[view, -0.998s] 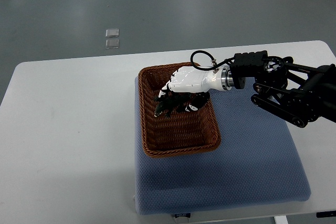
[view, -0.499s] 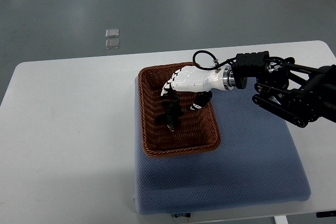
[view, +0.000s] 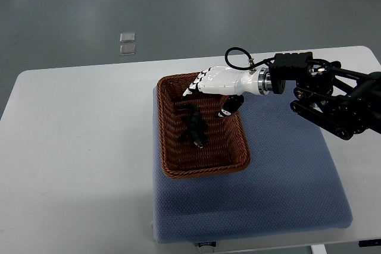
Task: Place crocodile in brown basket with right hand
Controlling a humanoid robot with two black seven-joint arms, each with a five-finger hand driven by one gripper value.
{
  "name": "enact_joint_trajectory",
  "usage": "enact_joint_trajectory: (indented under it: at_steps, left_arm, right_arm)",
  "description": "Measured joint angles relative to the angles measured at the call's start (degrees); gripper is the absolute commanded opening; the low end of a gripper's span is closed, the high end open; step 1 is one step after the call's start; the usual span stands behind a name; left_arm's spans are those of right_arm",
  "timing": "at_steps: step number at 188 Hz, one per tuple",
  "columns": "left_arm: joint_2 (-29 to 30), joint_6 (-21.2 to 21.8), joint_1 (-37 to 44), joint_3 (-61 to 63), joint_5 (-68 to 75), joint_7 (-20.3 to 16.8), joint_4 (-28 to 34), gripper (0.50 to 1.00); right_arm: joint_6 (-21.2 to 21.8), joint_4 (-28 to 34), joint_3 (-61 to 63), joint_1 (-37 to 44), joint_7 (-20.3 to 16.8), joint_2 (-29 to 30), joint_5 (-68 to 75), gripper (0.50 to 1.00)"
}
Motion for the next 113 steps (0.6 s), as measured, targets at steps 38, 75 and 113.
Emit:
enact_joint_trajectory:
  at_steps: [38,75,113]
  left_arm:
    - [0.00,0.00,-0.01,0.00,0.00,0.00,0.00,1.000]
    - [0.00,0.00,0.01,0.00,0.00,0.00,0.00,1.000]
    - [0.00,0.00,0.00,0.00,0.00,0.00,0.00,1.000]
  right_arm:
    - [0.35,-2.45,6.21,-0.73,-2.13,-0.82,9.49,0.844]
    - [-0.28,-7.68,8.87,-1.27,-4.08,-2.18,24.78,0.844]
    - [-1.64,-14.52,8.91,-3.45,-4.72,-2.98,41.12,0.844]
